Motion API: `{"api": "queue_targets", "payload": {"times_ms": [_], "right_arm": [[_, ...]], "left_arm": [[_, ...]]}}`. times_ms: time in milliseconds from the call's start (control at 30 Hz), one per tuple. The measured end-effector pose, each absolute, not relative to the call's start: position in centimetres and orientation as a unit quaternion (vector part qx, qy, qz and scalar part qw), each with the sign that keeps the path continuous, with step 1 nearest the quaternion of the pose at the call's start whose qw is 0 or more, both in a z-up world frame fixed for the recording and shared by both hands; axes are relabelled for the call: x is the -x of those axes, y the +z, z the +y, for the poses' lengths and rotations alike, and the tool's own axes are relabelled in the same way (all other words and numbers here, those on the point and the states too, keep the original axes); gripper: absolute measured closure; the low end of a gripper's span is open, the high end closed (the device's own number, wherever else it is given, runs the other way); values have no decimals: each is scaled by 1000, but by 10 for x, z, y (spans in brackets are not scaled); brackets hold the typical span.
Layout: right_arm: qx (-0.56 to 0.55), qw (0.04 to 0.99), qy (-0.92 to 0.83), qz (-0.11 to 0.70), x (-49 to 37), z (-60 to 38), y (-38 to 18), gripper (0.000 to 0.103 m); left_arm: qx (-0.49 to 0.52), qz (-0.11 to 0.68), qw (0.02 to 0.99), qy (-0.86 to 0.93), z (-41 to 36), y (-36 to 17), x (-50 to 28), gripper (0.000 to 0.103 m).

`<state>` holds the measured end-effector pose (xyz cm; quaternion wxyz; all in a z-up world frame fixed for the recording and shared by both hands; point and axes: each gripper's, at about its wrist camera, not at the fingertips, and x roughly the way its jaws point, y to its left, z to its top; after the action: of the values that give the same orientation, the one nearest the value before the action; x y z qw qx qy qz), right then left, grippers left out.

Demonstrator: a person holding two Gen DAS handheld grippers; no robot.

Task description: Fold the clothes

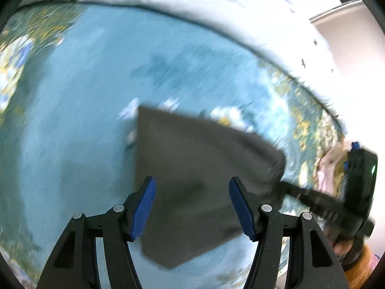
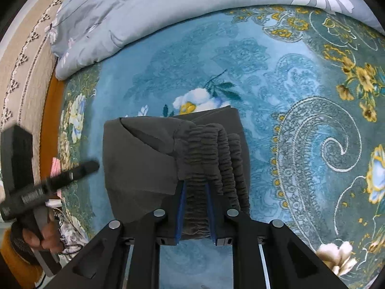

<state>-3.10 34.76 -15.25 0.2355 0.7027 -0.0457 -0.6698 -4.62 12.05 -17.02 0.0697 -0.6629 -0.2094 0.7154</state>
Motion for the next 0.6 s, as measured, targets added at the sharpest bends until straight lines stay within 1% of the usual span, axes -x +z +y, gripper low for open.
{"api": "queue_targets", "payload": {"times_ms": [67, 100, 133, 167, 233, 300, 400, 600], "right_arm": [[-710, 225, -666, -36, 32, 346, -158, 87], [-715, 218, -663, -33, 33, 347, -162, 91], [-721, 211, -660, -29, 34, 348, -166, 91], [-727, 197, -658, -21, 35, 350, -170, 89], [-736, 182, -651, -38, 39, 358, -180, 74], [-739, 177, -648, -62, 41, 367, -185, 65], [-739, 175, -645, -83, 41, 374, -191, 64], [-739, 165, -650, -65, 43, 367, -199, 64]], "left_arm": [[676, -212, 71, 702, 125, -182, 50, 39], [685, -212, 67, 694, 125, -189, 40, 39], [691, -213, 65, 688, 128, -193, 41, 39], [696, -213, 64, 683, 130, -197, 42, 39], [699, -209, 66, 681, 129, -200, 46, 39], [701, -206, 68, 680, 129, -199, 47, 39], [703, -202, 67, 679, 132, -210, 58, 39], [711, -177, 61, 678, 148, -231, 77, 36]]}}
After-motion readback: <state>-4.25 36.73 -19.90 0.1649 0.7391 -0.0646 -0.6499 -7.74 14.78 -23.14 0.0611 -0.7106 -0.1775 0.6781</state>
